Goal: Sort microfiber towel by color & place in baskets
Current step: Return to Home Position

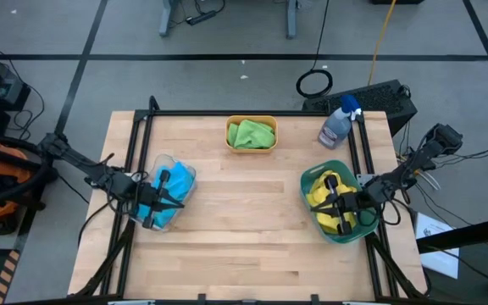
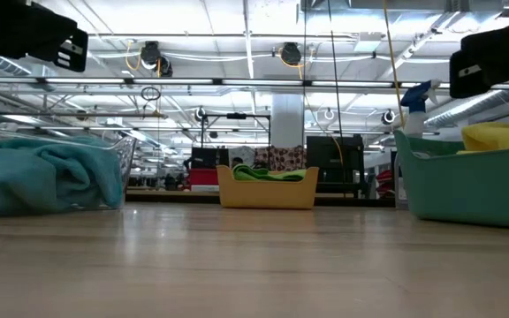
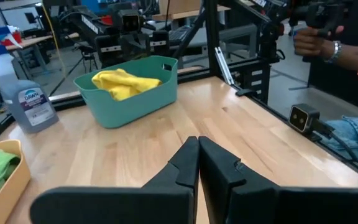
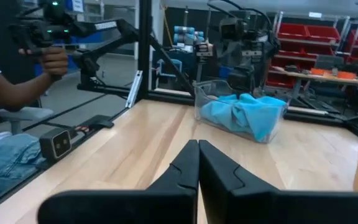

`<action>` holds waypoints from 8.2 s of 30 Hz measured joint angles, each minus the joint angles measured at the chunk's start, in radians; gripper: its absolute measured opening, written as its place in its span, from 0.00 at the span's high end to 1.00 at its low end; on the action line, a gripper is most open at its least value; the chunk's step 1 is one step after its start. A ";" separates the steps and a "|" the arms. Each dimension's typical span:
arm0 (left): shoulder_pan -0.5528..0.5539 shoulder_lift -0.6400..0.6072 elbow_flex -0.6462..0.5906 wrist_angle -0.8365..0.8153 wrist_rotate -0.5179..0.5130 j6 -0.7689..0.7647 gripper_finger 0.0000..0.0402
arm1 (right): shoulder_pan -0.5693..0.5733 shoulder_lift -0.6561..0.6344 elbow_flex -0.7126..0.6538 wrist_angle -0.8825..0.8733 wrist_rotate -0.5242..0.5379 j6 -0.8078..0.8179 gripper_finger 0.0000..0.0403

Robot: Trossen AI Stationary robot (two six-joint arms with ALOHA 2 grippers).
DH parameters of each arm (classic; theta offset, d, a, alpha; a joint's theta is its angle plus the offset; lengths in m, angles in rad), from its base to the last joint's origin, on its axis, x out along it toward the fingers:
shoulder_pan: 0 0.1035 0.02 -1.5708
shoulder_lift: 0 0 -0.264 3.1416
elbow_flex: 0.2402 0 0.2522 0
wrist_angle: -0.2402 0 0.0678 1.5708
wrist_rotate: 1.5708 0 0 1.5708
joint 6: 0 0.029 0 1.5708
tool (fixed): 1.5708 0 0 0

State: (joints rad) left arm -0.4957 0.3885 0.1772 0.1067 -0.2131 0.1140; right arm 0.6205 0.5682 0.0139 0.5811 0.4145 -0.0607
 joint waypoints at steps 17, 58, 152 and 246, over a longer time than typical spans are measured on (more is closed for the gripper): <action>0.000 -0.273 -0.044 -0.170 -0.002 0.022 0.96 | -0.041 -0.053 0.000 -0.084 -0.002 -0.010 1.00; 0.104 -0.388 -0.171 -0.065 0.105 0.049 0.96 | -0.478 -0.279 0.001 -0.309 -0.448 -0.014 1.00; 0.425 -0.384 -0.173 -0.093 0.188 0.023 0.93 | -0.348 -0.562 0.001 -0.552 -0.338 0.052 1.00; 0.424 -0.384 -0.173 -0.086 0.179 0.024 0.92 | -0.348 -0.561 0.001 -0.552 -0.338 0.049 1.00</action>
State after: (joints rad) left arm -0.0713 0.0040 0.0040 0.0204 -0.0341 0.1375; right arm 0.2729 0.0071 0.0151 0.0292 0.0769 -0.0116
